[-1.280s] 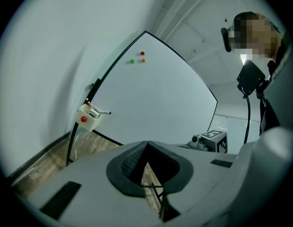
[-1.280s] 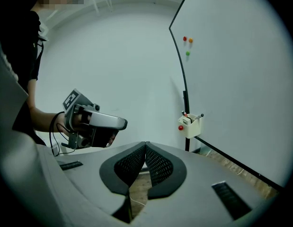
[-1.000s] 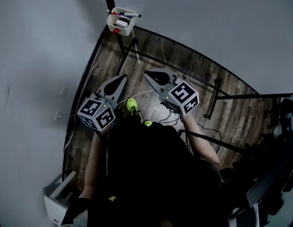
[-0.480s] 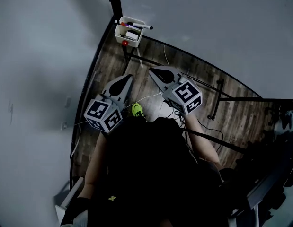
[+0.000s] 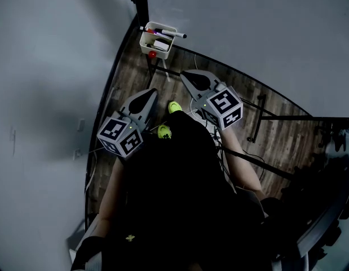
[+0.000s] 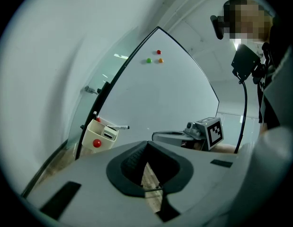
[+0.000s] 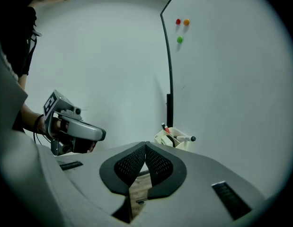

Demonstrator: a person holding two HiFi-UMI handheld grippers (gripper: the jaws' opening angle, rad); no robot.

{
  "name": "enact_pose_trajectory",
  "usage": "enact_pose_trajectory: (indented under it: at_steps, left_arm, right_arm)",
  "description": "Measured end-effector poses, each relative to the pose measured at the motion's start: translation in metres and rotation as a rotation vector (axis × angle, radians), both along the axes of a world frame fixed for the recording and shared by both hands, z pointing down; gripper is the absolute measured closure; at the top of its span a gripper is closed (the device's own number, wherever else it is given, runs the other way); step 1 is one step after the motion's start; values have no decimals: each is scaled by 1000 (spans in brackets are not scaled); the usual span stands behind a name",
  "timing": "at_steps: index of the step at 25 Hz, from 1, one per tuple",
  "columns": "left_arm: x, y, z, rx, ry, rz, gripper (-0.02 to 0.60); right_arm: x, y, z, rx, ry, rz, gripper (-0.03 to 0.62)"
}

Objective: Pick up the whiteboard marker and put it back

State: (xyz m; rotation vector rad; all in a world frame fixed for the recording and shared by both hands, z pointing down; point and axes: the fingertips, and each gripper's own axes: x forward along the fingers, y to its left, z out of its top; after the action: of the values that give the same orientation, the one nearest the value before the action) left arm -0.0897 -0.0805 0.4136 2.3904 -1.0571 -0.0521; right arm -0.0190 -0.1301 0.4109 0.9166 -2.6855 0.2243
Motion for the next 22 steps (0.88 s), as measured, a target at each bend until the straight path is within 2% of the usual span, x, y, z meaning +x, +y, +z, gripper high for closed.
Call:
enact_pose_trajectory:
  at_steps: [10, 22]
  left_arm:
    - [-17, -15, 4, -11, 14, -40, 549]
    - [-21, -51, 16, -60, 12, -66, 549]
  right_arm:
    - [-4, -31, 4, 9, 6, -13, 591]
    - [-1, -79, 26, -63, 10, 4, 503]
